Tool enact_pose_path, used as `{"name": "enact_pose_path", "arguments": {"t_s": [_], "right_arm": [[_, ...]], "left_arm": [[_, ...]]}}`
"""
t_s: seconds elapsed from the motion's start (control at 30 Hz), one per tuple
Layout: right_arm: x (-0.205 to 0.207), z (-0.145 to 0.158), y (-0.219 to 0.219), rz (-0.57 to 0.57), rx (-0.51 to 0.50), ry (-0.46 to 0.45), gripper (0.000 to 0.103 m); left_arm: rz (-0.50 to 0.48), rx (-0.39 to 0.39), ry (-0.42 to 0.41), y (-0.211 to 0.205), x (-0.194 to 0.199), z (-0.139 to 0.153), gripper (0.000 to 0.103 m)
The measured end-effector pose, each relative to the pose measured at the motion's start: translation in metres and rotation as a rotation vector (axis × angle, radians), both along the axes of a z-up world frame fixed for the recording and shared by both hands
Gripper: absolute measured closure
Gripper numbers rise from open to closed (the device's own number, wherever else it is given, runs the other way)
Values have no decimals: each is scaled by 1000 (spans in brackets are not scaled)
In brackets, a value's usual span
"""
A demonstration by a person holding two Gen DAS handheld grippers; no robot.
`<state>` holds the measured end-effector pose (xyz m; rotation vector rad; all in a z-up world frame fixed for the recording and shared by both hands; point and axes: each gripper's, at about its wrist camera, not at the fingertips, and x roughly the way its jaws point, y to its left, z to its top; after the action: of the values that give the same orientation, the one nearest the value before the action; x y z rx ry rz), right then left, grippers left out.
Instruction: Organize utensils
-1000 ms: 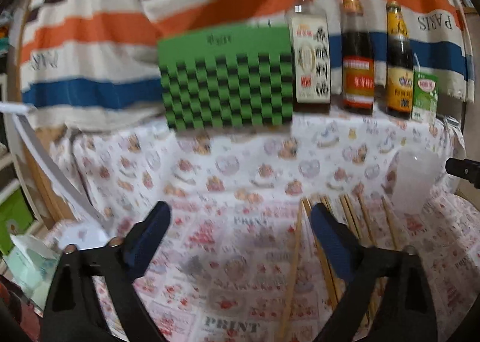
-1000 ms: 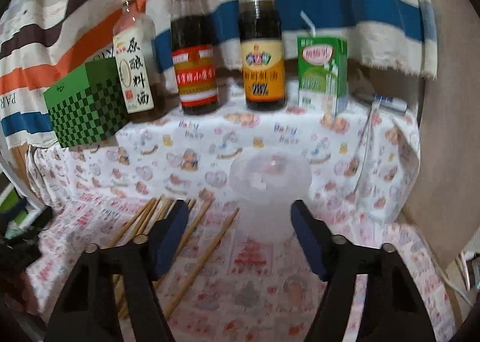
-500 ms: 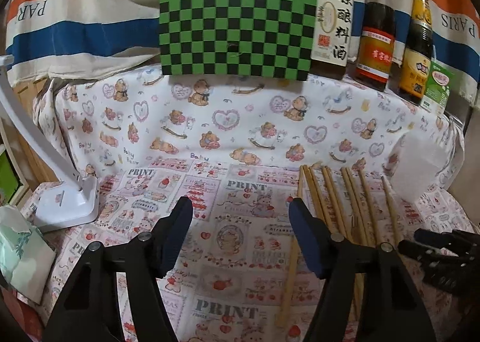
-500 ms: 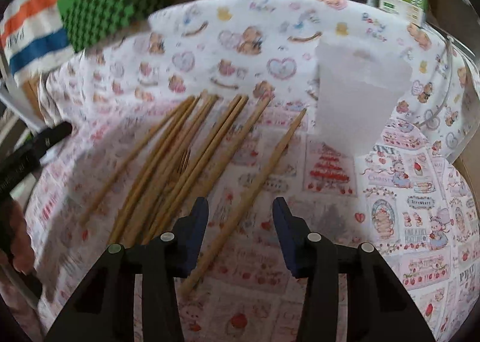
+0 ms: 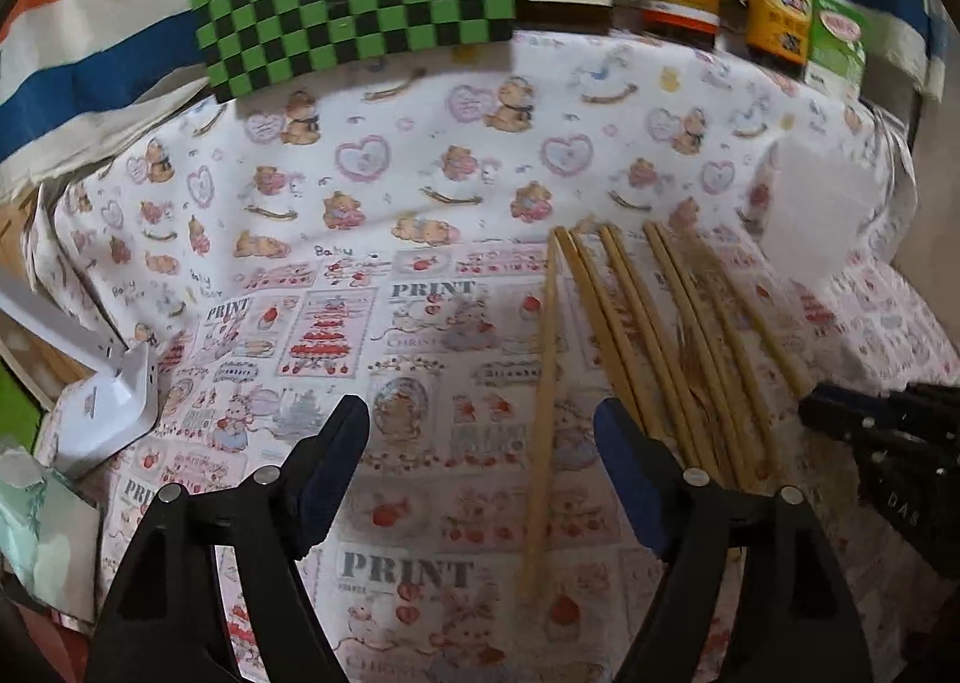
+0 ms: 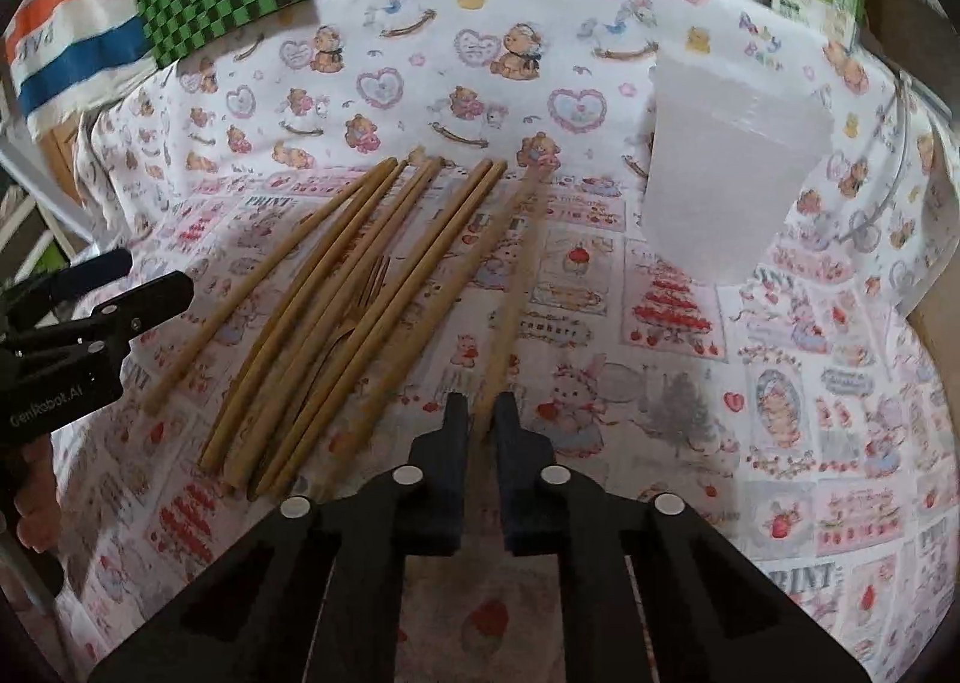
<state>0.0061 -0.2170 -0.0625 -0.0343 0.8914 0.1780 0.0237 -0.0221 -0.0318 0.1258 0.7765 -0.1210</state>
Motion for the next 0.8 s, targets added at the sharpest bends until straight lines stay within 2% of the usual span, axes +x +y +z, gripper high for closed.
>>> {"name": "enact_pose_path", "arguments": {"t_s": [0.1,0.2,0.37,0.43,0.47,0.5,0.57,0.63,0.67,0.73,0.8], "right_arm": [[-10,16,-2,-5,14,-71,95],[-23,36,-5,-28,12,-192,96],[-42,62,-16,-59,45,-384,96],[-50,70,-20,-75,54,-455,96],[-53,74,-22,-78,70,-479,96],[-55,77,-25,-80,86,-495,96],[-59,83,-30,-84,109,-530,96],[-63,86,-31,-88,104,-566,96],[-64,88,-30,-80,93,-580,96],[-69,91,-28,-80,78,-605,96],[-71,92,-28,-75,77,-619,96]], "left_arm": [[-13,1,30,-4,-1,-3,27],[-25,-28,79,-5,1,-10,27],[-19,-121,165,2,9,-20,30],[-29,-156,204,4,11,-25,48],[-22,-164,195,4,11,-23,50],[-20,-176,201,6,11,-23,65],[-7,-168,200,8,11,-23,74],[-2,-162,199,9,11,-23,92],[-10,-169,205,9,11,-23,96],[-30,-168,202,7,9,-23,96],[-44,-152,167,3,5,-20,97]]}}
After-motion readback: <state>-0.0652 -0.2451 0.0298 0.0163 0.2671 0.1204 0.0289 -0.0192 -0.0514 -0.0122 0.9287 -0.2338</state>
